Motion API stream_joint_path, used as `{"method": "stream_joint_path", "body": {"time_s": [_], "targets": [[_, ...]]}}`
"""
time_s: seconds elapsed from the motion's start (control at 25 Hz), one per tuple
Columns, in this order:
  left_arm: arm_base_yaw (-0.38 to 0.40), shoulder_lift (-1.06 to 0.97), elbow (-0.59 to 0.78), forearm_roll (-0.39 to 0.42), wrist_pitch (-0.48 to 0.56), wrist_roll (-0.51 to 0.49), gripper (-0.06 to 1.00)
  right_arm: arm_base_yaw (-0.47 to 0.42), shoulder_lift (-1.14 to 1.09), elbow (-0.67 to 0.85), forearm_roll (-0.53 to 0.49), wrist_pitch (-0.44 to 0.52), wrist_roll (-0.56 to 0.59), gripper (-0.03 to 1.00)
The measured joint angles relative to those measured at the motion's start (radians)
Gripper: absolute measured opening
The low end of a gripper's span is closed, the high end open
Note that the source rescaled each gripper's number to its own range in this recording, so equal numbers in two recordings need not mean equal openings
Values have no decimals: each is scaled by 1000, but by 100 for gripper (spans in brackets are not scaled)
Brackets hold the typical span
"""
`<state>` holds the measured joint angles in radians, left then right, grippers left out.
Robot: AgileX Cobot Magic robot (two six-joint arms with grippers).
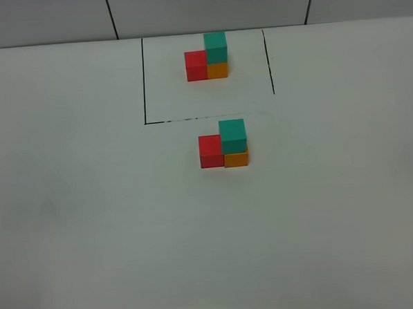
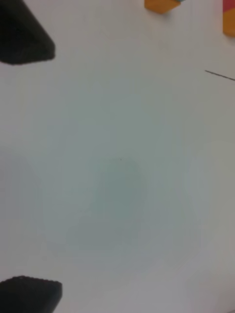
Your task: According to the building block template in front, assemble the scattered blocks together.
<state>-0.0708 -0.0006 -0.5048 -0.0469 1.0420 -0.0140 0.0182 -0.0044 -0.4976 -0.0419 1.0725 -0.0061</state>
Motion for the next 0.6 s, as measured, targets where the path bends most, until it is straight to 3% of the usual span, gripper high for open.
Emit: {"method": "stream_joint_path", "body": {"time_s": [0.6], "targets": [[0,0,0,0,0,0,66,0,0,0,0,0,0,75]]}}
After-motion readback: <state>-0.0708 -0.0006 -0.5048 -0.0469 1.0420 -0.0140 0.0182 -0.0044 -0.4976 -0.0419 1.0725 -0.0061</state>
